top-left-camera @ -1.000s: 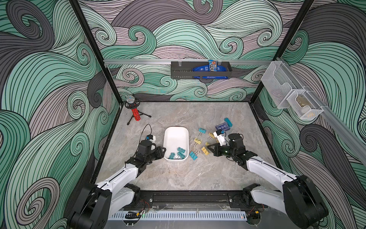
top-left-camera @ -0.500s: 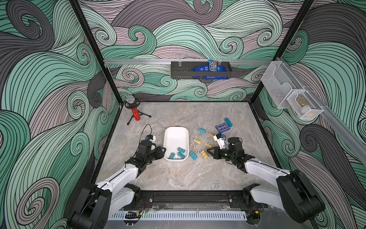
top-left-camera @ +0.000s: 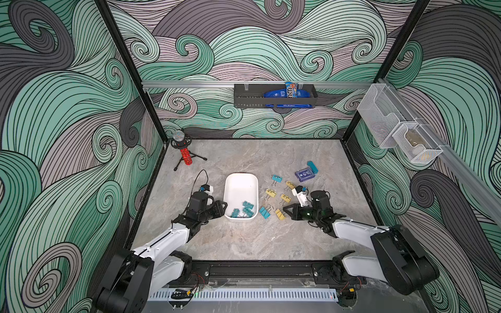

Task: Take out the binder clips from the storage box
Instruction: Place the binder clip at the center of the board, then pick up the binder clip from the storage box.

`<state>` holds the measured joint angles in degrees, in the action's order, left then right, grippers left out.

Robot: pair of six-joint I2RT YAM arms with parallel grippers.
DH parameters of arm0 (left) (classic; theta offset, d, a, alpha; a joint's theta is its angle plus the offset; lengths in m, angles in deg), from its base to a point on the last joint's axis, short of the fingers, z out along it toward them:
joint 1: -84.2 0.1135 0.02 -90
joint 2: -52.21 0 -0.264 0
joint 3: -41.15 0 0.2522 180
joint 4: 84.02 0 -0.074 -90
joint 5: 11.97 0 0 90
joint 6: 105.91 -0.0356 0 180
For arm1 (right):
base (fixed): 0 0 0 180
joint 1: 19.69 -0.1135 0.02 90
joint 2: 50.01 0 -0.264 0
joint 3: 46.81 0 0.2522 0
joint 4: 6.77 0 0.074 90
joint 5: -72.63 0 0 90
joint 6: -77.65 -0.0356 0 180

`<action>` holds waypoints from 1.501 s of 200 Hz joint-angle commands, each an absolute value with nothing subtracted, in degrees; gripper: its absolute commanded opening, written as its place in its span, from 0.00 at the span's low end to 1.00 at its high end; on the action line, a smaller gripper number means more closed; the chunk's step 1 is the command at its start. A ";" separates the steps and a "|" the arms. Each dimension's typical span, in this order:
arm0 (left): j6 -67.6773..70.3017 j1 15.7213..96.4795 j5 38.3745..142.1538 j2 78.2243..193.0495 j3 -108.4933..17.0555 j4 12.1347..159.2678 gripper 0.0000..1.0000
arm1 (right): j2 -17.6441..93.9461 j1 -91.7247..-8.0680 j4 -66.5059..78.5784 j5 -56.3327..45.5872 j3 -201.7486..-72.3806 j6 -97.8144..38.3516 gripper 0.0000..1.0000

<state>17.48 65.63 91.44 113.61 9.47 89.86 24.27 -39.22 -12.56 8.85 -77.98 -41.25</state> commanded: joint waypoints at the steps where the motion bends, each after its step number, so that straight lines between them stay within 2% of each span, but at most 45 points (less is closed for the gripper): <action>1: 16.26 65.33 91.92 113.78 7.76 90.08 0.43 | 23.85 -38.77 -14.36 9.17 -76.89 -41.64 0.08; 55: 16.52 65.30 91.92 113.73 8.14 90.50 0.43 | 19.21 -38.80 -9.93 7.85 -78.51 -41.00 0.25; 121: 16.70 65.34 91.76 113.38 8.05 90.26 0.43 | 13.27 -38.92 4.32 5.19 -89.21 -33.91 0.35; 151: 16.54 65.31 91.79 113.47 7.79 90.04 0.43 | 16.23 -41.52 7.62 6.43 -95.44 -29.06 0.34; 231: 16.44 65.37 91.67 114.07 7.79 90.27 0.43 | 31.51 -63.29 19.58 -10.94 -113.09 -16.58 0.35; 300: 16.41 65.31 92.05 114.35 7.62 90.74 0.43 | 43.85 -70.64 23.60 -18.77 -122.26 -11.35 0.35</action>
